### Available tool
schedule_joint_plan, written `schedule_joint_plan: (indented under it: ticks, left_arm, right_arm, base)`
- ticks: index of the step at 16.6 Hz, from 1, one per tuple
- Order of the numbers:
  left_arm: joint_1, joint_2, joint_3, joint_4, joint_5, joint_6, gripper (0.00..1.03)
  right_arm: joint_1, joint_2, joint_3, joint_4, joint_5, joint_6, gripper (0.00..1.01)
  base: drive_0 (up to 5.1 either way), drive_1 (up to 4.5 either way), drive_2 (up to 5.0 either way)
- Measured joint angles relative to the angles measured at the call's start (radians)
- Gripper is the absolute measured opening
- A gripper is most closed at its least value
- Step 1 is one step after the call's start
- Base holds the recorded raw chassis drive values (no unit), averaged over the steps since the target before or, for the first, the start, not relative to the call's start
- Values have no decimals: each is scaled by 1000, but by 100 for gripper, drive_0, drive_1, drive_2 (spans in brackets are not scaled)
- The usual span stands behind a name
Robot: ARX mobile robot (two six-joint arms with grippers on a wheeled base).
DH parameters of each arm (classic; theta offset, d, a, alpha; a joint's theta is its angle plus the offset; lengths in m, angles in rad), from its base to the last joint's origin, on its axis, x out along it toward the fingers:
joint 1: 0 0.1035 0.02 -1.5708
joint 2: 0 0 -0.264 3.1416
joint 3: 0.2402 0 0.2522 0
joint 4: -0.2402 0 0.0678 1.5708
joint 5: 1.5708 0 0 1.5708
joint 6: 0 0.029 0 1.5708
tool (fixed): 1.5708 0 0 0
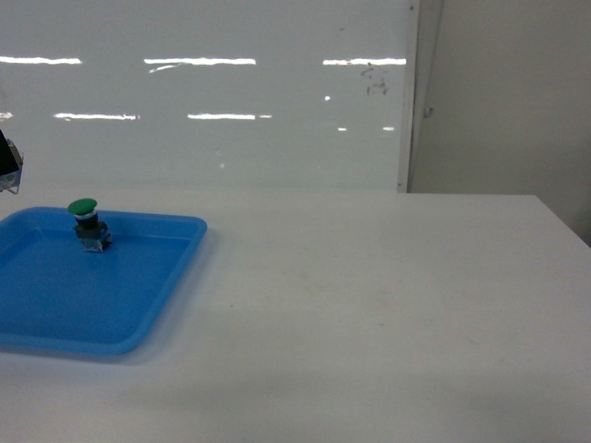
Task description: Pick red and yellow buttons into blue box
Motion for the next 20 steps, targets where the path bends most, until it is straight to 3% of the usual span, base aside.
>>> schedule_joint_plan:
  ticks: [20]
  left_arm:
    - [1,0,0,0,0,0,23]
  right_arm:
    - [0,-3,0,-1,1,0,29]
  base:
    - [465,-385,-72]
